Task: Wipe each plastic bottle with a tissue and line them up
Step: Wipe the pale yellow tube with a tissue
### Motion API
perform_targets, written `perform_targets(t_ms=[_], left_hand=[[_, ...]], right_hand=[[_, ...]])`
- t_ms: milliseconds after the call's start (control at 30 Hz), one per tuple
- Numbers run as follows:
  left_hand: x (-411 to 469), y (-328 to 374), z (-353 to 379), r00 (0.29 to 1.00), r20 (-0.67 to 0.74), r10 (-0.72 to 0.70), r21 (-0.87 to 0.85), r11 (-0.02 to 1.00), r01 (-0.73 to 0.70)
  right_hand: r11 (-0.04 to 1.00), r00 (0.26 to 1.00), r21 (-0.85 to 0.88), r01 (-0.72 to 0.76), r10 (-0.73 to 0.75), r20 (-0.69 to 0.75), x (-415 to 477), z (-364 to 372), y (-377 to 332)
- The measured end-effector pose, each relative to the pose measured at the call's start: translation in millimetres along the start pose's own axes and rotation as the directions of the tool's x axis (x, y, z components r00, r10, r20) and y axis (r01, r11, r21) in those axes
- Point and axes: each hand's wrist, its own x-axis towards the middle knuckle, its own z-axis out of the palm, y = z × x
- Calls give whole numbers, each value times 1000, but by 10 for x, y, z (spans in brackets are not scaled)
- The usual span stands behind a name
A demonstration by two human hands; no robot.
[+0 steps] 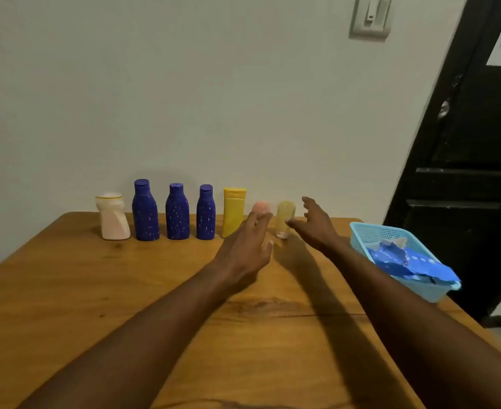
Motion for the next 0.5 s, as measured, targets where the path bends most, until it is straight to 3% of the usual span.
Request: perform_targets(t_ms=[100, 233, 500], left_hand=[[7, -144, 123, 998, 2, -58, -43, 997, 58], [96, -272, 210, 995, -19, -95, -58, 994, 94], [119, -260, 274, 989, -28, -144, -125, 982, 139]], right_hand=[[981, 996, 173, -86, 84, 20, 140, 58, 80], [953, 986, 255, -161, 147, 74, 301, 156, 231], [973, 992, 211, -95, 76, 97, 386, 327, 333]])
